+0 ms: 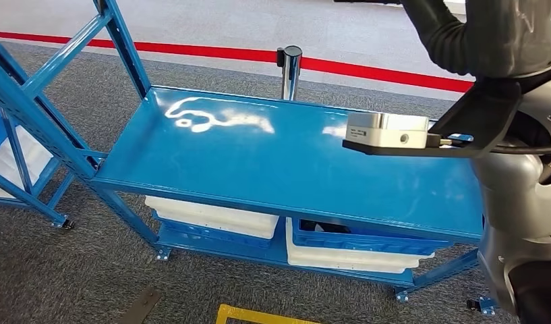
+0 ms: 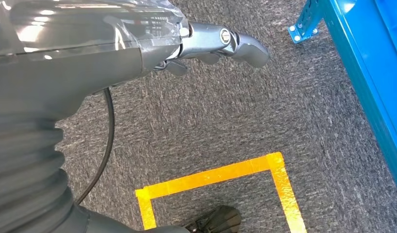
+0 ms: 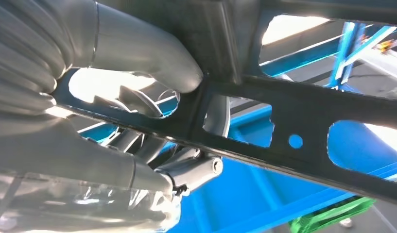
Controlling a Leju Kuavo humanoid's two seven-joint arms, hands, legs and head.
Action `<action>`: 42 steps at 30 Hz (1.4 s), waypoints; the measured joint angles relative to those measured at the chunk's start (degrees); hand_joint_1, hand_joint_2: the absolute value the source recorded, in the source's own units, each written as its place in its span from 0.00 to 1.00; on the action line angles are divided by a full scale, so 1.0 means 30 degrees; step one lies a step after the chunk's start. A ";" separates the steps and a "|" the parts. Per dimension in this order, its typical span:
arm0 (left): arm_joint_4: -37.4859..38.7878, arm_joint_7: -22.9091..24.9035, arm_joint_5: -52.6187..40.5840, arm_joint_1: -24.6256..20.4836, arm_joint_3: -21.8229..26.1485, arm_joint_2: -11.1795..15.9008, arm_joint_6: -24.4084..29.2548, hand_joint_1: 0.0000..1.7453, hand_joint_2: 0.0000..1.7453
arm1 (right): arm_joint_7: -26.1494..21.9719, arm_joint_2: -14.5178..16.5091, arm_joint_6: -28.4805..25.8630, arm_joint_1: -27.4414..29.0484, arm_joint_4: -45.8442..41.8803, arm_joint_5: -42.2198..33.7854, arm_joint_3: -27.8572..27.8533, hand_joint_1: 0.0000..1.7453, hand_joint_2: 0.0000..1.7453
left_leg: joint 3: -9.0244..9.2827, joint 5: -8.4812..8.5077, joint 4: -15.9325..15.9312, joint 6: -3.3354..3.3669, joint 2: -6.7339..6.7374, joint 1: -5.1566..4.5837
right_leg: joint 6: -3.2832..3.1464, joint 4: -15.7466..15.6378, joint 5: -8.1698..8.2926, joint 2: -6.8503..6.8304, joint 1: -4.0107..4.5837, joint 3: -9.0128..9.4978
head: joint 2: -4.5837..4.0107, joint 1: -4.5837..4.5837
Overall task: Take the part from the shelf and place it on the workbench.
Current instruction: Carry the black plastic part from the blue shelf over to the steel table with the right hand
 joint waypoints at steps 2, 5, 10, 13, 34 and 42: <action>0.0000 -0.0004 -0.0002 0.0003 -0.0004 -0.0002 -0.0011 0.00 1.00 | 0.0220 0.0300 0.0089 -0.0216 0.0091 0.0185 0.0120 1.00 1.00 | -0.0079 0.0244 -0.0052 -0.0227 0.0005 0.0005 | -0.0130 -0.0482 0.0020 0.0016 0.0133 0.0217 | 0.0000 0.0000; 0.0000 -0.0004 -0.0002 0.0053 -0.0005 0.0004 -0.0022 0.00 1.00 | 0.0307 0.0599 0.0116 -0.0375 0.0268 0.0249 0.0266 1.00 1.00 | -0.0310 -0.0205 0.0348 -0.0519 -0.0043 0.0037 | -0.0440 -0.0585 0.0418 -0.0065 -0.0057 -0.0101 | 0.0000 -0.0149; 0.0000 -0.0004 0.0002 0.0070 -0.0005 0.0088 -0.0022 0.00 1.00 | 0.0338 0.0918 0.0144 -0.0495 0.0479 0.0264 0.0426 1.00 1.00 | -0.1380 -0.3195 0.5165 -0.0763 -0.0045 0.0135 | -0.0706 -0.0594 0.1184 -0.0136 -0.0121 -0.1004 | 0.0000 -0.0552; -0.0004 -0.0005 0.0002 0.0060 -0.0005 0.0175 -0.0022 0.00 1.00 | 0.0338 0.0958 0.0149 -0.0511 0.0536 0.0264 0.0446 1.00 1.00 | 0.0497 -0.2023 0.3008 -0.0895 -0.0038 0.0296 | -0.0525 -0.0474 0.1542 -0.0134 -0.0193 -0.1532 | 0.0000 -0.0609; -0.0022 -0.0004 -0.0058 0.0048 -0.0040 0.0260 -0.0022 0.00 1.00 | 0.0360 0.1147 0.0135 -0.0742 0.0838 0.0265 0.0461 1.00 1.00 | -0.0253 0.0431 -0.0041 -0.0443 0.0026 0.0075 | -0.0229 -0.0518 0.0121 -0.0111 0.0065 0.0123 | 0.0000 0.0043; -0.0024 0.0047 -0.0118 0.0063 -0.0160 0.0333 -0.0018 0.00 1.00 | 0.0385 0.1279 0.0269 -0.0726 0.0986 0.0225 0.0650 1.00 1.00 | -0.0901 -0.2664 0.4973 -0.0799 -0.0011 0.0190 | -0.0652 -0.0547 0.1467 -0.0162 -0.0133 -0.1442 | 0.0000 -0.0572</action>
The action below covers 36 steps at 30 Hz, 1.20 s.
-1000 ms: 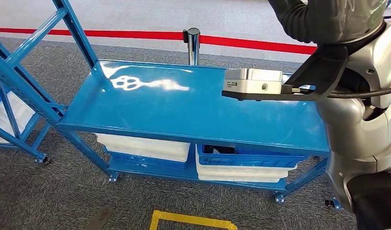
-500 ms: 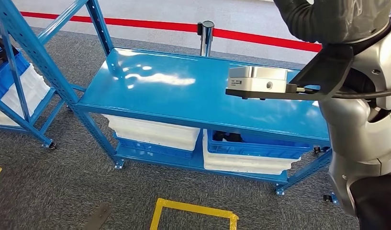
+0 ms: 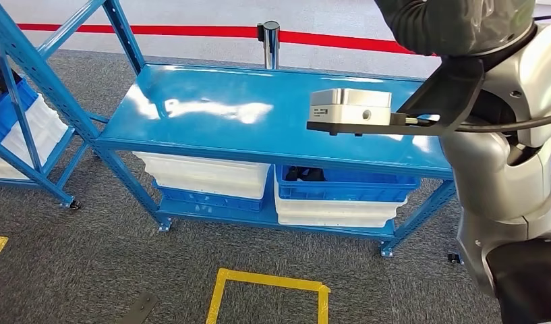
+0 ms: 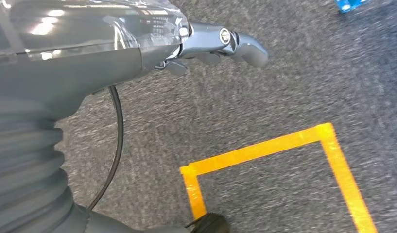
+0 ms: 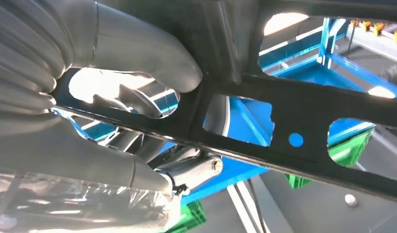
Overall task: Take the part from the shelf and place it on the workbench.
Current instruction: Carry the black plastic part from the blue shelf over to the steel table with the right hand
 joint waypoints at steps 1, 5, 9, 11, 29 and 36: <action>-0.0002 0.0005 0.0000 -0.0001 -0.0005 0.0033 0.0000 0.00 1.00 | -0.0046 -0.0015 0.0026 0.0073 0.0009 -0.0062 -0.0004 1.00 1.00 | 0.0770 0.0524 -0.0949 -0.0038 0.0003 0.0052 | 0.0077 0.0039 0.0147 0.0005 -0.0023 -0.0201 | 0.0000 -0.0020; -0.0005 0.0013 0.0005 0.0011 -0.0016 0.0095 0.0000 0.00 1.00 | -0.0487 -0.0239 -0.0275 0.0725 -0.0051 -0.0310 -0.0066 1.00 1.00 | 0.3250 0.0678 -0.4908 -0.0061 -0.0111 0.0088 | 0.0485 0.0325 0.0586 -0.0002 0.0062 -0.0775 | 0.0000 -0.0082; 0.0000 0.0040 0.0007 0.0102 -0.0029 0.0107 -0.0002 0.00 1.00 | -0.0692 -0.0550 -0.0534 0.1339 -0.0073 -0.0392 -0.0162 1.00 1.00 | 0.2744 0.1023 -0.5029 0.0607 -0.0083 0.0001 | 0.0824 0.0720 0.0326 0.0014 0.0029 -0.1153 | 0.0002 0.0003; -0.0005 0.0055 0.0007 0.0093 -0.0040 0.0126 -0.0002 0.00 1.00 | -0.0701 -0.0699 -0.0572 0.1430 -0.0071 -0.0392 -0.0267 1.00 1.00 | 0.2307 0.1408 -0.5036 0.0911 -0.0005 0.0008 | 0.0911 0.2371 -0.1311 0.0033 -0.0010 -0.1706 | 0.0002 0.0144; -0.0005 0.0066 0.0251 0.0164 -0.0182 0.0140 -0.0006 0.00 1.00 | -0.0601 -0.0794 -0.0328 0.1453 0.0066 0.0073 -0.0257 1.00 1.00 | -0.0792 -0.0371 0.0019 0.0170 0.0045 -0.0062 | -0.0027 -0.0138 -0.0527 -0.0016 0.0039 0.0690 | 0.0000 0.0044; -0.0002 0.0064 0.0284 0.0148 -0.0180 0.0113 -0.0004 0.00 1.00 | -0.0503 -0.0831 -0.0280 0.1380 0.0062 0.0109 -0.0293 1.00 1.00 | 0.3097 0.0707 -0.4867 0.0111 -0.0003 0.0058 | 0.0488 0.0319 0.0310 -0.0021 0.0061 -0.0561 | 0.0002 -0.0085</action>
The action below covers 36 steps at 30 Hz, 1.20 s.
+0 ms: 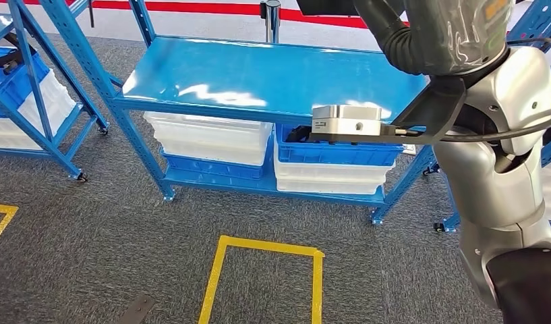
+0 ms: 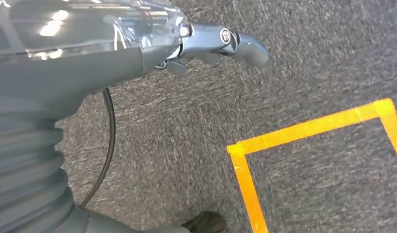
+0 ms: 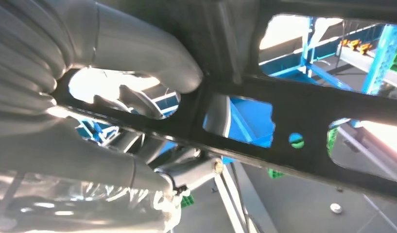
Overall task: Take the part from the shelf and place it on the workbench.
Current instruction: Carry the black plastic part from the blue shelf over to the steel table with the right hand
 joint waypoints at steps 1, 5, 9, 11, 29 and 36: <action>0.0004 0.0000 0.0000 0.0026 0.0000 -0.0014 -0.0002 0.00 1.00 | 0.0015 -0.0013 0.0000 -0.0010 0.0000 0.0033 -0.0004 1.00 1.00 | -0.0057 0.0007 -0.0092 0.0112 -0.0027 -0.0055 | 0.0103 0.0022 0.0131 -0.0007 0.0007 -0.0067 | 0.0000 0.0009; 0.0026 0.0002 0.0000 0.0074 0.0011 -0.0120 -0.0004 0.00 1.00 | 0.0104 -0.0175 -0.0004 -0.0029 0.0004 0.0189 -0.0009 1.00 1.00 | -0.0663 0.0581 -0.0141 0.0821 0.0080 -0.0042 | 0.0371 0.1385 -0.1257 0.0028 -0.0056 -0.0680 | -0.0002 0.0131; 0.0025 0.0002 0.0000 0.0075 0.0025 -0.0122 -0.0004 0.00 1.00 | 0.0135 -0.0357 -0.0005 0.0035 0.0004 0.0249 -0.0007 1.00 1.00 | -0.1532 0.1242 -0.0108 0.0976 0.0127 -0.0095 | 0.0409 0.5201 -0.3293 0.0045 -0.0059 -0.1489 | -0.0002 0.0399; 0.0025 0.0002 0.0000 0.0072 0.0027 -0.0126 -0.0004 0.00 1.00 | 0.0135 -0.0399 -0.0007 0.0049 0.0004 0.0251 -0.0005 1.00 1.00 | -0.1881 0.1535 -0.0102 0.0934 0.0130 -0.0099 | 0.0358 0.4096 -0.2473 0.0045 -0.0046 -0.0367 | -0.0002 0.0504; 0.0033 0.0013 0.0044 0.0037 0.0022 -0.0253 -0.0033 0.00 1.00 | 0.0146 -0.0616 -0.0031 -0.0041 -0.0066 0.0306 -0.0037 1.00 1.00 | -0.0300 0.0187 0.0963 0.0066 0.0051 -0.0022 | -0.0154 -0.0147 -0.0005 -0.0014 -0.0031 0.0043 | -0.0002 0.0009; 0.0040 0.0053 0.0044 0.0086 0.0024 -0.0290 -0.0029 0.00 1.00 | 0.0157 -0.0942 -0.0049 0.0146 -0.0106 0.0229 -0.0084 1.00 1.00 | -0.0636 0.0475 -0.0102 0.0929 0.0038 -0.0114 | 0.0380 0.1681 -0.1269 0.0008 -0.0039 -0.1005 | -0.0002 0.0231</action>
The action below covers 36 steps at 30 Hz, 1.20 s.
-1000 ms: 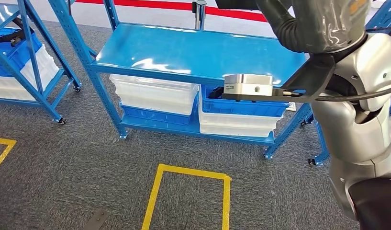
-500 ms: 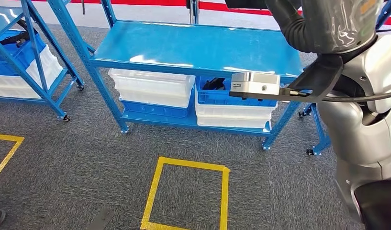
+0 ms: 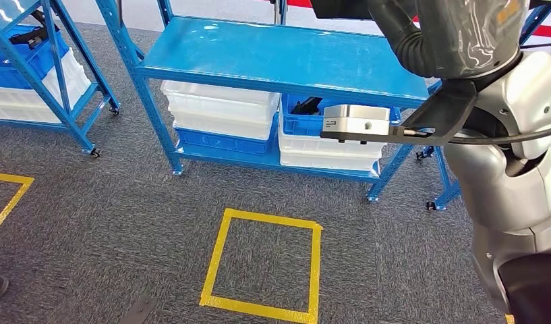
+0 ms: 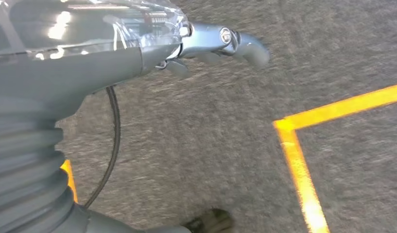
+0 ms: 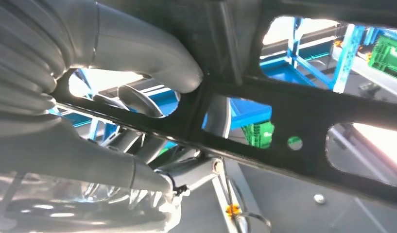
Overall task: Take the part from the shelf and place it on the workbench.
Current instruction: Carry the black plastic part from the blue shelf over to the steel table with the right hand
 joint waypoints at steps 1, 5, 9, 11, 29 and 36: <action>0.0000 0.0007 -0.0002 0.0006 0.0004 0.0005 0.0002 0.00 1.00 | 0.0007 -0.0047 0.0000 0.0046 0.0000 -0.0005 -0.0004 1.00 1.00 | -0.0197 0.0152 0.0004 0.0080 0.0017 -0.0013 | 0.0028 0.1237 -0.0841 0.0007 0.0005 -0.0360 | 0.0000 0.0078; 0.0000 0.0007 -0.0007 0.0041 0.0005 0.0011 0.0004 0.00 1.00 | 0.0016 -0.0151 -0.0002 0.0326 0.0000 -0.0016 -0.0007 1.00 1.00 | -0.0895 0.0703 0.0027 0.0095 0.0062 -0.0051 | 0.0022 0.3008 -0.1242 0.0021 0.0010 -0.0049 | 0.0000 0.0289; 0.0000 0.0007 -0.0007 0.0040 0.0005 0.0005 0.0004 0.00 1.00 | 0.0013 -0.0218 -0.0013 0.0269 -0.0035 -0.0025 -0.0095 1.00 1.00 | -0.1263 0.1153 0.0008 -0.0183 0.0044 -0.0075 | -0.0245 -0.1593 -0.0186 0.0070 0.0192 0.3019 | 0.0000 0.0473; 0.0000 0.0007 -0.0007 0.0050 0.0002 0.0004 0.0004 0.00 1.00 | 0.0007 -0.0247 -0.0022 0.0261 -0.0044 -0.0038 -0.0162 1.00 1.00 | -0.1378 0.1422 -0.0048 -0.0426 0.0042 -0.0050 | -0.0327 -0.2090 -0.0215 0.0080 0.0314 0.3202 | 0.0000 0.0495; 0.0053 0.0026 -0.0002 0.0160 -0.0009 -0.0097 0.0016 0.00 1.00 | -0.0231 -0.0951 -0.0126 0.0897 -0.0384 -0.0614 -0.0607 1.00 1.00 | -0.0062 -0.0147 0.0190 -0.0378 -0.0073 0.0084 | -0.0121 -0.1197 0.1009 -0.0037 0.0037 0.0640 | 0.0000 -0.0128; 0.0058 0.0042 -0.0044 0.0155 -0.0024 -0.0140 0.0055 0.00 1.00 | -0.0359 -0.1238 -0.0237 0.1114 -0.0386 -0.0581 -0.0823 1.00 1.00 | -0.0957 0.0559 0.0195 0.0047 0.0073 0.0057 | 0.0013 0.2790 -0.1200 0.0025 0.0001 0.0117 | 0.0000 0.0432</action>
